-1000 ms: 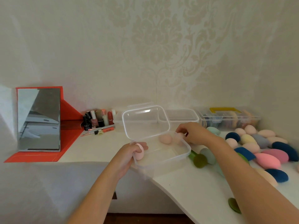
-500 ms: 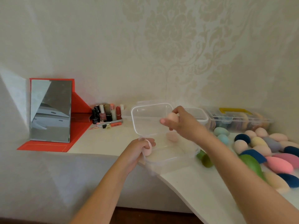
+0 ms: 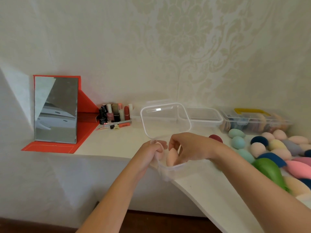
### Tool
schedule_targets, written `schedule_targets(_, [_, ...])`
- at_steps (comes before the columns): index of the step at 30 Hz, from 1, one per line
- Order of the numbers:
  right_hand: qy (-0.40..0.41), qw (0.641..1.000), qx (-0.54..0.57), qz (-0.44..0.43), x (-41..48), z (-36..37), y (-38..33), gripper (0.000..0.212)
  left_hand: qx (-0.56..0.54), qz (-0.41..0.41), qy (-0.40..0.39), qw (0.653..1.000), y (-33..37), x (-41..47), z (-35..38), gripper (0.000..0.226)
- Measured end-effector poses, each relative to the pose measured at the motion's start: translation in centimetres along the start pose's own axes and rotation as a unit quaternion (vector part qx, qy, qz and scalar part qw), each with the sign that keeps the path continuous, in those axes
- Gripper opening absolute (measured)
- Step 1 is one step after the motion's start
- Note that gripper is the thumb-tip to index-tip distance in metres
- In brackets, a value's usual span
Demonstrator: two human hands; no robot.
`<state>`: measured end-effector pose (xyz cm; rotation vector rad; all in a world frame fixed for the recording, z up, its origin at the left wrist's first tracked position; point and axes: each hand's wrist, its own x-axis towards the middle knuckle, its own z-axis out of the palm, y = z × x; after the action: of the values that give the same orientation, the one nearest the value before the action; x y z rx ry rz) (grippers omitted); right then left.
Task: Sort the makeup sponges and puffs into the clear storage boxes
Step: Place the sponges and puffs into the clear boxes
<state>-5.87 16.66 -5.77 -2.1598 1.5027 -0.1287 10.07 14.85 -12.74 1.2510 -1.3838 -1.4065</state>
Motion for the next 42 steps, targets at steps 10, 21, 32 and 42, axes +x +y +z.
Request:
schedule_targets(10, [0.082, 0.994, 0.017, -0.063, 1.0, 2.1, -0.9, 0.021, -0.071, 0.023, -0.02, 0.997, 0.1, -0.4, 0.3, 0.021])
schedule_targets(21, [-0.006, 0.983, 0.172, -0.057, 1.6, 1.5, 0.6, 0.038, -0.109, 0.006, -0.006, 0.994, 0.3, 0.0, 0.8, 0.032])
schedule_targets(32, [-0.032, 0.975, 0.218, 0.015, 1.8, 1.6, 0.8, 0.01, -0.141, -0.041, -0.007, 0.989, 0.7, -0.1, 0.7, 0.052])
schedule_targets(42, [-0.049, 0.972, 0.227, -0.028, 0.7, 1.4, 0.1, 0.033, -0.17, -0.026, -0.138, 0.975, 0.9, -0.7, -0.2, 0.039])
